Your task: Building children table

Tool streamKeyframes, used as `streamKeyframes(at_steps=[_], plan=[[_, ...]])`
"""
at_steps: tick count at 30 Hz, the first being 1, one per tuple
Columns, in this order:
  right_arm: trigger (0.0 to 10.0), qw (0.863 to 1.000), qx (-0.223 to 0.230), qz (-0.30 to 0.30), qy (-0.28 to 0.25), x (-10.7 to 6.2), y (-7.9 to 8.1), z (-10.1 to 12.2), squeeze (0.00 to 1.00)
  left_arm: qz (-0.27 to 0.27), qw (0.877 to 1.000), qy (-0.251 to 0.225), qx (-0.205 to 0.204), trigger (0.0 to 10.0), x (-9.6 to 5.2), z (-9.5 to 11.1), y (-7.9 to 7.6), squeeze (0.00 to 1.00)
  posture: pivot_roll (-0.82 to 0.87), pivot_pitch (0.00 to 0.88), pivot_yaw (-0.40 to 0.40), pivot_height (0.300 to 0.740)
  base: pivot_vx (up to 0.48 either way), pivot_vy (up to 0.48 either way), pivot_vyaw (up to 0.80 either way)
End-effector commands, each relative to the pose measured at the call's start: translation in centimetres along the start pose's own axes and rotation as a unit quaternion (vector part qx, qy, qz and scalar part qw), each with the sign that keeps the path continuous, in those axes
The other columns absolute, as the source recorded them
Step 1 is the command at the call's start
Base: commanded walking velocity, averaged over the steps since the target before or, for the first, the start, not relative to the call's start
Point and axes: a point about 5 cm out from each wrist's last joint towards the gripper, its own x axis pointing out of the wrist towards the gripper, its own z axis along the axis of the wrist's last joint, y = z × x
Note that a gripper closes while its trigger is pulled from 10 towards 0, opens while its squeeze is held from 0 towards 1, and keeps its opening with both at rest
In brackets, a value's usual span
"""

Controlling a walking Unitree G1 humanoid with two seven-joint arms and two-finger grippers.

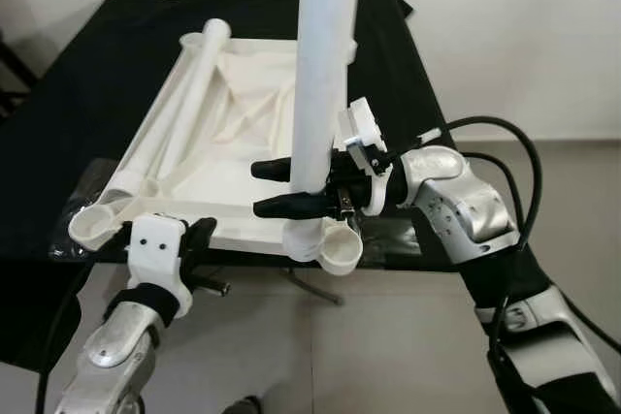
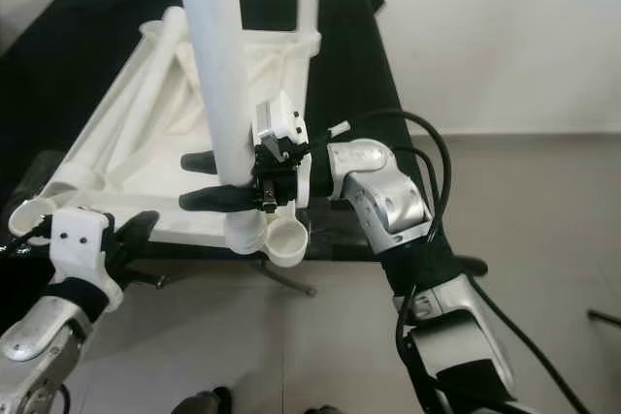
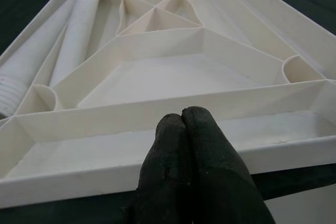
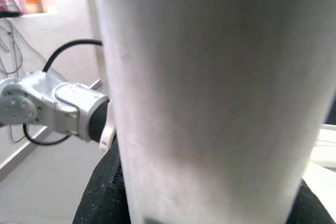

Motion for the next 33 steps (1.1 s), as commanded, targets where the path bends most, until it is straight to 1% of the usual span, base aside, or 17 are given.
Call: streamKeyframes(at_steps=[1, 3, 4, 5, 9, 10, 11, 13, 14, 15, 16, 19, 23, 31, 33], plan=[[10.0, 1.000, -0.012, 0.000, 0.001, -0.2, -0.7, 0.5, 0.00, 0.003, 1.000, 0.009, -0.002, 10.0, -0.5, -0.1, -0.2, 0.00, 0.01, 0.210, -0.044, 0.740, 0.000, 0.000, 0.74], [10.0, 1.000, -0.012, 0.000, 0.000, -0.3, -0.8, 0.7, 0.00, 0.002, 1.000, 0.009, -0.002, 10.0, -0.6, -0.1, -0.2, 0.00, 0.01, 0.210, -0.044, 0.740, 0.000, 0.000, 0.74], [10.0, 1.000, -0.003, 0.011, -0.003, -0.8, -0.9, 1.0, 0.00, -0.002, 1.000, 0.009, -0.005, 10.0, -0.7, 0.0, -0.4, 0.00, 0.01, 0.219, -0.046, 0.740, 0.000, 0.000, 0.74], [10.0, 1.000, -0.002, 0.011, -0.004, -1.1, -1.0, 1.3, 0.00, -0.006, 1.000, 0.009, -0.005, 10.0, -0.8, 0.0, -0.5, 0.00, 0.01, 0.222, -0.047, 0.740, 0.000, 0.000, 0.00], [10.0, 1.000, -0.002, 0.010, -0.006, -1.3, -1.1, 1.4, 0.00, -0.009, 1.000, 0.008, -0.005, 10.0, -0.8, 0.0, -0.6, 0.00, 0.01, 0.223, -0.047, 0.740, 0.000, 0.000, 0.00], [10.0, 1.000, -0.004, 0.014, -0.006, -1.7, -1.2, 1.6, 0.00, -0.013, 1.000, 0.009, -0.007, 10.0, -0.8, 0.1, -0.7, 0.00, 0.01, 0.231, -0.046, 0.740, 0.000, 0.000, 0.00], [10.0, 1.000, -0.004, 0.031, -0.003, -2.2, -1.1, 1.7, 0.00, -0.022, 1.000, 0.009, -0.007, 10.0, -0.9, 0.1, -0.9, 0.00, 0.01, 0.236, -0.046, 0.740, 0.000, 0.000, 0.00], [10.0, 1.000, -0.004, 0.031, -0.003, -2.2, -1.1, 1.7, 0.00, -0.022, 1.000, 0.009, -0.007, 10.0, -0.9, 0.1, -0.9, 0.00, 0.01, 0.236, -0.046, 0.740, 0.000, 0.000, 0.00], [10.0, 0.999, -0.003, 0.045, 0.002, -2.7, -0.9, 1.8, 0.00, -0.030, 0.999, 0.008, -0.008, 10.0, -0.9, 0.2, -1.1, 0.00, 0.01, 0.240, -0.048, 0.740, 0.000, 0.000, 0.00], [10.0, 0.999, -0.003, 0.045, 0.002, -2.7, -0.9, 1.8, 0.00, -0.030, 0.999, 0.008, -0.008, 10.0, -0.9, 0.2, -1.1, 0.00, 0.01, 0.240, -0.048, 0.740, 0.000, 0.000, 0.00], [10.0, 0.997, 0.009, 0.080, 0.014, -3.9, -0.5, 1.9, 0.00, -0.049, 0.999, 0.014, -0.006, 10.0, -1.0, 0.2, -1.5, 0.00, 0.01, 0.248, -0.047, 0.740, 0.000, -0.465, 0.00], [10.0, 0.996, 0.012, 0.090, 0.016, -4.4, -0.3, 2.0, 0.00, -0.052, 0.999, 0.015, -0.008, 10.0, -1.0, 0.2, -1.6, 0.00, 0.01, 0.249, -0.046, 0.740, 0.000, -0.415, 0.00], [10.0, 0.996, 0.013, 0.087, 0.010, -4.4, -0.3, 2.0, 0.00, -0.046, 0.999, 0.012, -0.017, 10.0, -0.9, 0.3, -1.5, 0.00, 0.01, 0.251, -0.044, 0.740, 0.000, -0.156, 0.00], [10.0, 0.995, 0.018, 0.099, -0.002, -3.5, 0.1, 1.0, 0.00, -0.041, 0.999, 0.013, -0.008, 10.0, -0.7, 0.3, -1.2, 0.00, 0.01, 0.253, -0.041, 0.740, 0.000, 0.000, 0.00], [10.0, 0.996, 0.017, 0.092, -0.005, -3.3, -0.2, 0.7, 0.00, -0.042, 0.999, 0.012, -0.008, 10.0, -0.7, 0.3, -1.2, 0.00, 0.01, 0.253, -0.041, 0.740, 0.000, 0.000, 0.00]])
